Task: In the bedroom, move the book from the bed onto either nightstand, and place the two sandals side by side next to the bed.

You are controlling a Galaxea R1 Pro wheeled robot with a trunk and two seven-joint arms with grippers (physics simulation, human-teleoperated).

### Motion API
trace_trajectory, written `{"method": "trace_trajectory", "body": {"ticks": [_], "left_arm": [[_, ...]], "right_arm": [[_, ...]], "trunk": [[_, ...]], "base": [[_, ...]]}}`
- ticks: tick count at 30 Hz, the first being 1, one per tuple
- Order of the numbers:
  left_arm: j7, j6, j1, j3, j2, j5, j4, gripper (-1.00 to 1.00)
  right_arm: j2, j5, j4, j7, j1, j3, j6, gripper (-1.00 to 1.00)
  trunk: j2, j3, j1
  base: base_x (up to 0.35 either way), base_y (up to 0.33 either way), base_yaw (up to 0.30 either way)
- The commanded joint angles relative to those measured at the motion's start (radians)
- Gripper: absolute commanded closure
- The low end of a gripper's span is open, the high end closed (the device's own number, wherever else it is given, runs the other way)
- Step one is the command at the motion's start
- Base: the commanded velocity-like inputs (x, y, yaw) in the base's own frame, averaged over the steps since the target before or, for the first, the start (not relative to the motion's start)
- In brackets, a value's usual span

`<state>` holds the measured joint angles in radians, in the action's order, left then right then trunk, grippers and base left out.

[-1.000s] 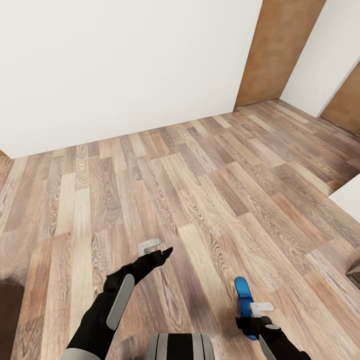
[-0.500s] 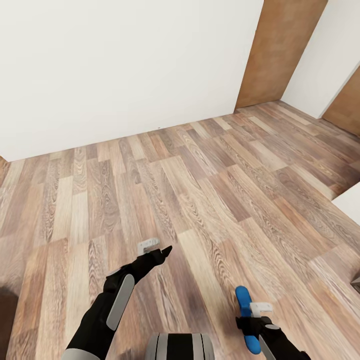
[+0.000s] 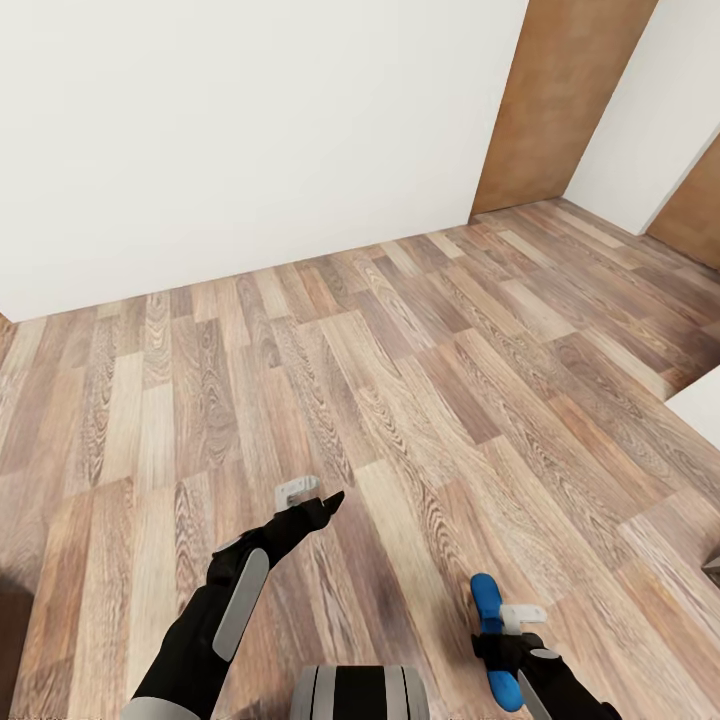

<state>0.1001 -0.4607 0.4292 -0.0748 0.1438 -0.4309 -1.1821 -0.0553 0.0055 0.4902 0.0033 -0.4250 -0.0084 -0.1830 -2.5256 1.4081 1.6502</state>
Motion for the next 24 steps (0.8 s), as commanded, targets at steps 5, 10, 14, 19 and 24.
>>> {"method": "trace_trajectory", "body": {"ticks": [5, 10, 14, 19, 24], "left_arm": [[0.001, -0.006, 0.0, 0.001, 0.0, -0.005, -0.001, -1.0], [0.001, -0.006, 0.0, 0.001, 0.0, -0.005, -0.001, -1.0], [0.001, -0.006, 0.0, 0.001, 0.0, -0.005, -0.001, -1.0], [0.001, -0.006, 0.0, 0.001, 0.0, -0.005, -0.001, -1.0], [0.001, -0.006, 0.0, 0.001, 0.001, -0.005, -0.001, -1.0]], "right_arm": [[0.0, 0.001, 0.002, 0.0, 0.0, -0.001, -0.006, -1.0], [0.0, 0.001, 0.002, 0.0, 0.0, -0.001, -0.006, -1.0], [0.0, 0.001, 0.002, 0.0, 0.0, -0.001, -0.006, -1.0], [0.0, 0.001, 0.002, 0.0, 0.0, -0.001, -0.006, -1.0], [0.0, 0.001, 0.002, 0.0, 0.0, -0.001, -0.007, -1.0]], "trunk": [[-0.001, 0.02, 0.002], [-0.003, 0.039, 0.004], [-0.003, 0.051, 0.006], [-0.003, 0.051, 0.006], [-0.003, 0.051, 0.006]], "base": [[0.0, 0.0, 0.0], [0.0, 0.0, 0.0], [0.0, 0.0, 0.0], [0.0, 0.0, 0.0], [0.108, -0.061, 0.0]]}}
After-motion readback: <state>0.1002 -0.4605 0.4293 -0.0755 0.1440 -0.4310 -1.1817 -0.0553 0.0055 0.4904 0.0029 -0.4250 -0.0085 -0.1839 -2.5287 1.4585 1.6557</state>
